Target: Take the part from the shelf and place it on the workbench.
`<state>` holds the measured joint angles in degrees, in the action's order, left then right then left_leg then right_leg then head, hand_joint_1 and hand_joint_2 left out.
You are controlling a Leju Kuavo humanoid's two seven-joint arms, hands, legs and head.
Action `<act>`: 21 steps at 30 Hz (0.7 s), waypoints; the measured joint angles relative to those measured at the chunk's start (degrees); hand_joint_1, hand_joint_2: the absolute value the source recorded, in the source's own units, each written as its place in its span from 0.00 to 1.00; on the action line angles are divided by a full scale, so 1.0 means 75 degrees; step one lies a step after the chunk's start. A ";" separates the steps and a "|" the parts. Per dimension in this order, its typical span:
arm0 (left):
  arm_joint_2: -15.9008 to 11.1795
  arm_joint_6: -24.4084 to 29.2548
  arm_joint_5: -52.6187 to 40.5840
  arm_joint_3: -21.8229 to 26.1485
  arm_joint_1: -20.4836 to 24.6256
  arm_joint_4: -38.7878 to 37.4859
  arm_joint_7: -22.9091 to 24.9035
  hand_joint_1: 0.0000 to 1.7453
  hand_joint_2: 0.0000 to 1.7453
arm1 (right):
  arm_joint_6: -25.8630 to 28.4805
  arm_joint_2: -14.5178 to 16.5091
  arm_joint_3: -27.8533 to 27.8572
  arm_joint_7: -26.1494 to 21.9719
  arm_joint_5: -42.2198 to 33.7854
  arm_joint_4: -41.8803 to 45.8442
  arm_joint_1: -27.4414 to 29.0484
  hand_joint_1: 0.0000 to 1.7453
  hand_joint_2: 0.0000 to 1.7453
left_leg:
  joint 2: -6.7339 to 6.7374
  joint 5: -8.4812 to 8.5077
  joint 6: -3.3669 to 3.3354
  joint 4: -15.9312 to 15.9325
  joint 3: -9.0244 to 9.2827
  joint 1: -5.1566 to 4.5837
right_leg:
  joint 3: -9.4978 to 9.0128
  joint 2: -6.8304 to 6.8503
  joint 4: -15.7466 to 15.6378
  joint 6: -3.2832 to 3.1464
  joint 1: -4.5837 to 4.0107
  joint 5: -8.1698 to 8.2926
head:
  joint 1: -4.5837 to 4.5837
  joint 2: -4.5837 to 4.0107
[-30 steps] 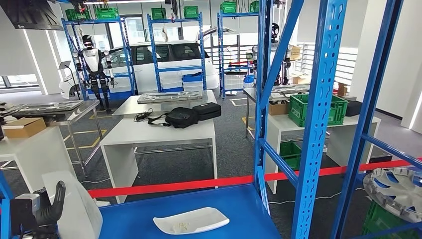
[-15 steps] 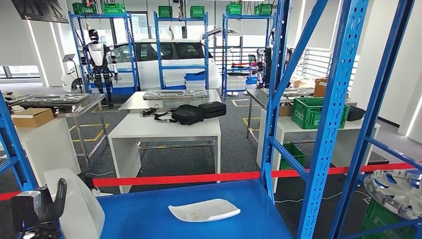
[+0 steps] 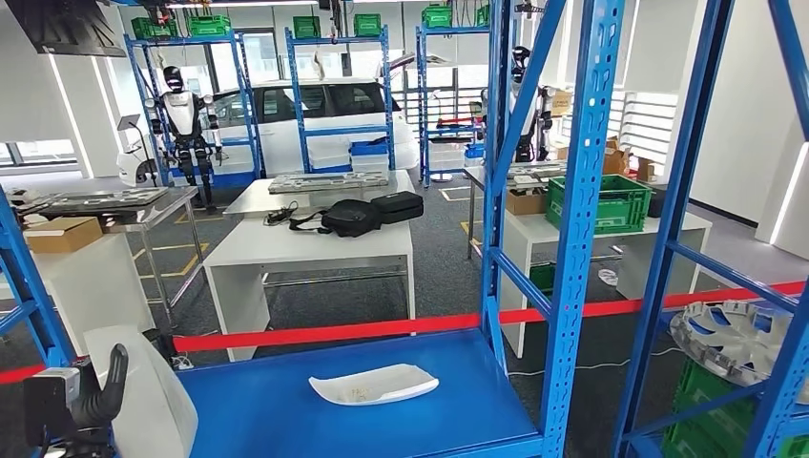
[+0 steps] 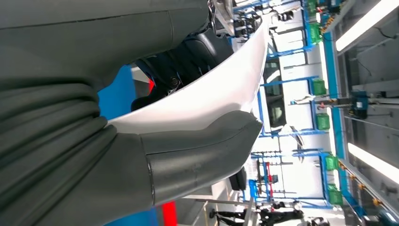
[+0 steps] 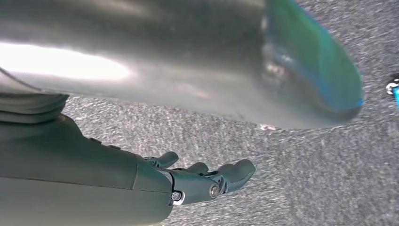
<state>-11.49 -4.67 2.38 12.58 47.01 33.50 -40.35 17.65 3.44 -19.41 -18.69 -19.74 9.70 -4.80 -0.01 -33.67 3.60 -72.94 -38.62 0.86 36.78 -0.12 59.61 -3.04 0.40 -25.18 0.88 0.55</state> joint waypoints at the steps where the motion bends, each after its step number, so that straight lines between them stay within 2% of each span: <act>1: 0.0007 0.0046 -0.0007 -0.0003 0.0023 -0.0018 0.0000 1.00 1.00 | -0.0005 0.0000 0.0000 0.0004 0.0000 0.0000 -0.0004 0.00 0.00 | 0.0001 0.0193 -0.0007 0.0316 0.0273 0.0006 | 0.0079 0.0000 0.0006 0.0018 0.0001 0.0065 | -0.0002 0.0000; 3: 0.0028 0.0134 -0.0033 -0.0017 0.0121 -0.0052 -0.0001 1.00 1.00 | -0.0008 0.0001 0.0000 0.0016 0.0003 0.0001 -0.0025 0.00 0.00 | -0.0003 0.0423 -0.0050 0.1319 0.0972 -0.0005 | 0.0207 -0.0001 0.0016 0.0081 -0.0003 0.0194 | -0.0004 0.0000; 4: 0.0039 0.0169 -0.0047 -0.0025 0.0180 -0.0074 -0.0002 1.00 1.00 | -0.0007 0.0001 0.0000 0.0026 0.0005 0.0001 -0.0038 0.00 0.00 | -0.0011 0.0454 -0.0093 0.1701 0.1206 -0.0027 | 0.0246 -0.0003 0.0008 0.0125 -0.0007 0.0263 | 0.0000 0.0000; 5: 0.0048 0.0194 -0.0055 -0.0033 0.0241 -0.0104 -0.0002 1.00 1.00 | -0.0004 0.0001 0.0000 0.0036 0.0011 0.0002 -0.0050 0.00 0.00 | -0.0020 0.0432 -0.0140 0.1923 0.1309 -0.0055 | 0.0272 -0.0005 -0.0005 0.0171 -0.0007 0.0334 | -0.0001 0.0000; 7: 0.0071 0.0226 -0.0062 -0.0041 0.0330 -0.0180 -0.0001 1.00 1.00 | -0.0001 0.0003 0.0000 0.0057 0.0027 0.0002 -0.0048 0.00 0.00 | -0.0029 0.0512 -0.0265 0.1993 0.1239 -0.0088 | 0.0303 -0.0015 -0.0065 0.0275 -0.0002 0.0480 | 0.0001 0.0000; 8: 0.0090 0.0234 -0.0064 -0.0043 0.0380 -0.0224 0.0001 1.00 1.00 | -0.0001 0.0004 0.0000 0.0064 0.0036 0.0001 -0.0040 0.00 0.00 | -0.0014 0.0578 -0.0330 0.2015 0.1188 -0.0080 | 0.0339 -0.0019 -0.0060 0.0321 0.0008 0.0478 | -0.0002 -0.0001; 9: 0.0112 0.0242 -0.0066 -0.0046 0.0426 -0.0262 0.0000 1.00 1.00 | 0.0000 0.0004 0.0000 0.0071 0.0042 0.0001 -0.0032 0.00 0.00 | -0.0001 0.0665 -0.0401 0.2031 0.1125 -0.0066 | 0.0405 -0.0021 0.0031 0.0367 0.0012 0.0342 | 0.0005 -0.0001; 10: 0.0133 0.0249 -0.0066 -0.0049 0.0471 -0.0298 0.0000 1.00 1.00 | 0.0000 0.0005 0.0000 0.0074 0.0047 0.0001 -0.0032 0.00 0.00 | 0.0013 0.0765 -0.0465 0.2046 0.1044 -0.0049 | 0.0514 -0.0020 0.0274 0.0404 0.0015 0.0056 | 0.0013 -0.0001; 12: 0.0157 0.0270 -0.0067 -0.0054 0.0524 -0.0356 -0.0001 1.00 1.00 | -0.0001 0.0007 0.0000 0.0078 0.0050 0.0003 -0.0042 0.00 0.00 | 0.0023 0.0951 -0.0540 0.2039 0.0830 -0.0055 | 0.0785 -0.0015 0.1178 0.0455 0.0023 -0.0733 | 0.0032 0.0000; 13: 0.0162 0.0277 -0.0068 -0.0055 0.0532 -0.0388 0.0000 1.00 1.00 | -0.0003 0.0007 0.0000 0.0078 0.0052 0.0003 -0.0046 0.00 0.00 | 0.0025 0.1043 -0.0553 0.2028 0.0706 -0.0063 | 0.0884 -0.0015 0.1671 0.0470 0.0023 -0.1004 | 0.0037 0.0000; 14: 0.0168 0.0284 -0.0070 -0.0056 0.0532 -0.0423 0.0000 1.00 1.00 | -0.0004 0.0007 0.0000 0.0079 0.0055 0.0003 -0.0048 0.00 0.00 | 0.0025 0.1130 -0.0552 0.2013 0.0580 -0.0071 | 0.0893 -0.0015 0.2011 0.0476 0.0020 -0.1093 | 0.0041 0.0000; 15: 0.0171 0.0290 -0.0071 -0.0057 0.0531 -0.0458 0.0000 1.00 1.00 | -0.0006 0.0007 0.0000 0.0079 0.0059 0.0003 -0.0049 0.00 0.00 | 0.0024 0.1214 -0.0544 0.1991 0.0450 -0.0075 | 0.0784 -0.0016 0.2112 0.0471 0.0015 -0.1023 | 0.0045 0.0000; 16: 0.0173 0.0296 -0.0073 -0.0057 0.0531 -0.0485 0.0000 1.00 1.00 | -0.0007 0.0007 0.0000 0.0082 0.0063 0.0003 -0.0052 0.00 0.00 | 0.0024 0.1292 -0.0529 0.1961 0.0323 -0.0077 | 0.0544 -0.0016 0.1941 0.0458 0.0011 -0.0850 | 0.0048 0.0000; 17: 0.0173 0.0302 -0.0074 -0.0057 0.0531 -0.0501 0.0000 1.00 1.00 | -0.0008 0.0007 0.0000 0.0083 0.0068 0.0003 -0.0059 0.00 0.00 | 0.0023 0.1363 -0.0507 0.1922 0.0207 -0.0077 | 0.0178 -0.0016 0.1532 0.0435 0.0007 -0.0684 | 0.0052 0.0000; 19: 0.0164 0.0314 -0.0084 -0.0057 0.0532 -0.0506 -0.0002 1.00 1.00 | -0.0010 0.0006 0.0000 0.0084 0.0074 0.0008 -0.0081 0.00 0.00 | 0.0023 0.1483 -0.0435 0.1854 0.0030 -0.0089 | -0.0553 -0.0019 0.0537 0.0361 -0.0023 -0.0669 | 0.0052 0.0000; 20: 0.0157 0.0320 -0.0098 -0.0058 0.0535 -0.0508 -0.0002 1.00 1.00 | -0.0012 0.0005 0.0000 0.0084 0.0075 0.0012 -0.0091 0.00 0.00 | 0.0027 0.1538 -0.0388 0.1836 -0.0011 -0.0093 | -0.0757 -0.0023 0.0202 0.0317 -0.0041 -0.0735 | 0.0050 0.0000; 21: 0.0151 0.0326 -0.0116 -0.0058 0.0539 -0.0511 -0.0003 1.00 1.00 | -0.0015 0.0004 0.0000 0.0086 0.0076 0.0015 -0.0099 0.00 0.00 | 0.0030 0.1600 -0.0337 0.1843 -0.0028 -0.0094 | -0.0825 -0.0025 0.0045 0.0271 -0.0063 -0.0789 | 0.0044 0.0000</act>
<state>-10.36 -2.22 1.51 12.15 51.06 29.67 -40.37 17.53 3.48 -19.41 -18.04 -19.17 9.82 -5.54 0.22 -21.67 1.08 -59.12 -38.83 0.16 30.59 -0.31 59.94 -1.00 -0.08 -31.10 1.21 0.55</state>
